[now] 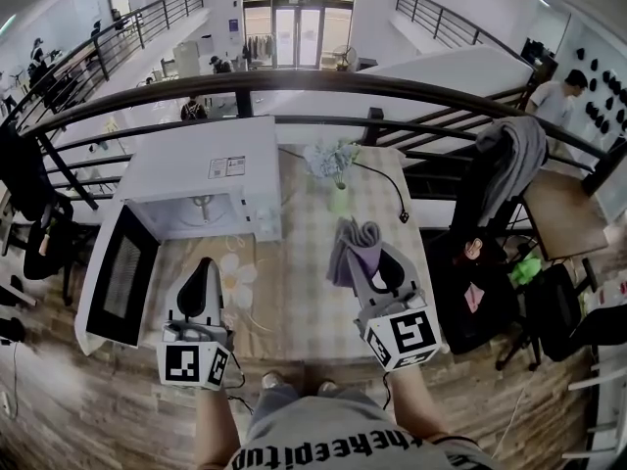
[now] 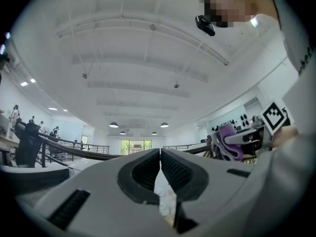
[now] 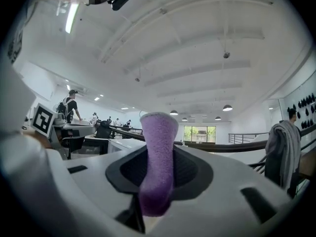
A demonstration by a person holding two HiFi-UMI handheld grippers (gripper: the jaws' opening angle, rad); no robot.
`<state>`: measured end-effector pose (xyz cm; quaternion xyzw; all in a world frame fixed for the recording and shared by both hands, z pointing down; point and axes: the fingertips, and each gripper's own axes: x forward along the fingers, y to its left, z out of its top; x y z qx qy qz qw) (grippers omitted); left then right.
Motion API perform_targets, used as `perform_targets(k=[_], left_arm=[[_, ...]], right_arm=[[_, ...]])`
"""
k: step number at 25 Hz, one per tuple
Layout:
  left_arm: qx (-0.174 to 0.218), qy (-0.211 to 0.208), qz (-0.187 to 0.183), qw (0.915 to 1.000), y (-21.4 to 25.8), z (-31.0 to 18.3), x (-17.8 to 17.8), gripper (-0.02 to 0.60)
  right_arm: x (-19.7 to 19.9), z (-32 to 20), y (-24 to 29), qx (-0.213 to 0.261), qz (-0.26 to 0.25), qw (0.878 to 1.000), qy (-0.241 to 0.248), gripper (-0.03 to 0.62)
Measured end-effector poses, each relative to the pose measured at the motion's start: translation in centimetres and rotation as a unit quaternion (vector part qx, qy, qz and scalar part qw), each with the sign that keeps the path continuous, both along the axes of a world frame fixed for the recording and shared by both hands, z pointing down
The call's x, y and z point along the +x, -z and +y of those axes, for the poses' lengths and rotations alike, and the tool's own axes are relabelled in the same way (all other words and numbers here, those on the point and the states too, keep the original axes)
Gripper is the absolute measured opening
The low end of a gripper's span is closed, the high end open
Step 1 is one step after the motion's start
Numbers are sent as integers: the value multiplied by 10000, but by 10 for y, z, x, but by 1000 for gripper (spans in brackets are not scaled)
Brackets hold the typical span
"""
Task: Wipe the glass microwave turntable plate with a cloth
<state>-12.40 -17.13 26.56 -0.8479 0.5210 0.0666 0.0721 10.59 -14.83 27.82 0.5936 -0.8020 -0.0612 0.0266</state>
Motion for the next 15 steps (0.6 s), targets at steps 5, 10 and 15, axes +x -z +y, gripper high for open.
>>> perform_targets(k=[5,10,15], left_arm=[[8,14,42,10000,2,-2,3,11],[-9,17,56,10000,0,-2,5,11],[-25,18,73,10000,-2,-1,4,11]], right_arm=[[8,4,8,138,-38,9998,-110,110],[8,7,14,262,8,9996,-127,110],[4,8,13,289,56,9995,-99,109]])
